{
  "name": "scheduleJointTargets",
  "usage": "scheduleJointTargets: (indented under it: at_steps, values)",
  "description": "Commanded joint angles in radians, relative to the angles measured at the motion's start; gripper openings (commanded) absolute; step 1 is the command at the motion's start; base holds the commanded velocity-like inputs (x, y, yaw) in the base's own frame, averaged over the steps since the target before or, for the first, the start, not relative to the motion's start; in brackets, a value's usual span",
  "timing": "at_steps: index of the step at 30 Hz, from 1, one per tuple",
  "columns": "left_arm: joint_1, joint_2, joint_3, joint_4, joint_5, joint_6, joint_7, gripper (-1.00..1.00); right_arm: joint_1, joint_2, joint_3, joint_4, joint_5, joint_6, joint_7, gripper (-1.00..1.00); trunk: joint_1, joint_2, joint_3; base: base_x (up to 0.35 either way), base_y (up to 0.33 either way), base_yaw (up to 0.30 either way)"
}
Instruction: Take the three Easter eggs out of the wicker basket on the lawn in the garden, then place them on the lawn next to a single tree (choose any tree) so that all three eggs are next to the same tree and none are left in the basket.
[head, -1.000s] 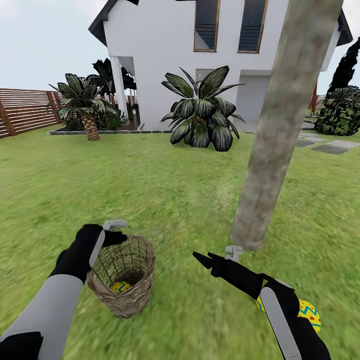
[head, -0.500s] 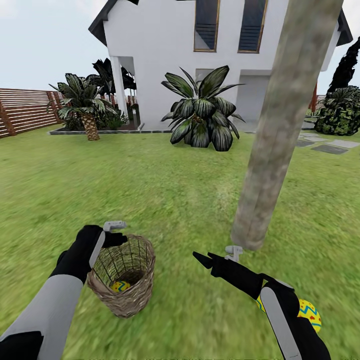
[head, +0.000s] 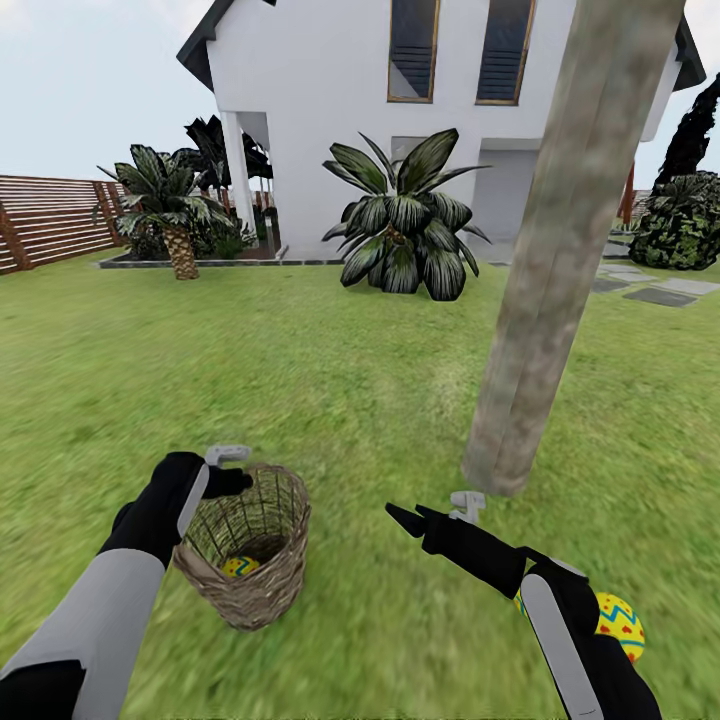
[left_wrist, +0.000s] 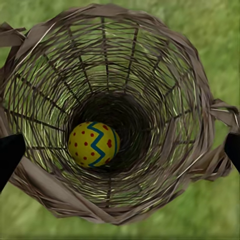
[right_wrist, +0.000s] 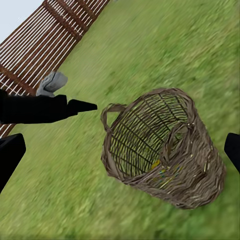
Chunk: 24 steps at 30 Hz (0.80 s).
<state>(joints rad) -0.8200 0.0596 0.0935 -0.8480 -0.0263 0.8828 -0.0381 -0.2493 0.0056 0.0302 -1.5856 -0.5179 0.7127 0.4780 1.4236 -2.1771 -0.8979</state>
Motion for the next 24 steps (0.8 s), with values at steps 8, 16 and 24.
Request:
scheduleJointTargets:
  at_steps: [8,16,24]
  values:
    - [-0.001,0.0,0.002,0.013,-0.004,0.004,-0.003,1.0,-0.001,0.001,-0.001,-0.001,-0.004,0.006,0.001,1.0,0.031,-0.057,-0.026,0.0,0.0,0.0]
    - [-0.002,0.001,0.002,0.039,-0.002,-0.007,-0.001,1.0,-0.001,0.001,-0.001,-0.001,-0.004,0.006,0.001,1.0,0.046,-0.085,-0.039,0.0,0.0,0.0]
    - [-0.002,0.0,0.002,0.04,0.002,-0.011,-0.001,1.0,-0.001,0.001,-0.001,-0.001,-0.004,0.006,0.001,1.0,0.046,-0.085,-0.039,0.005,0.0,0.0]
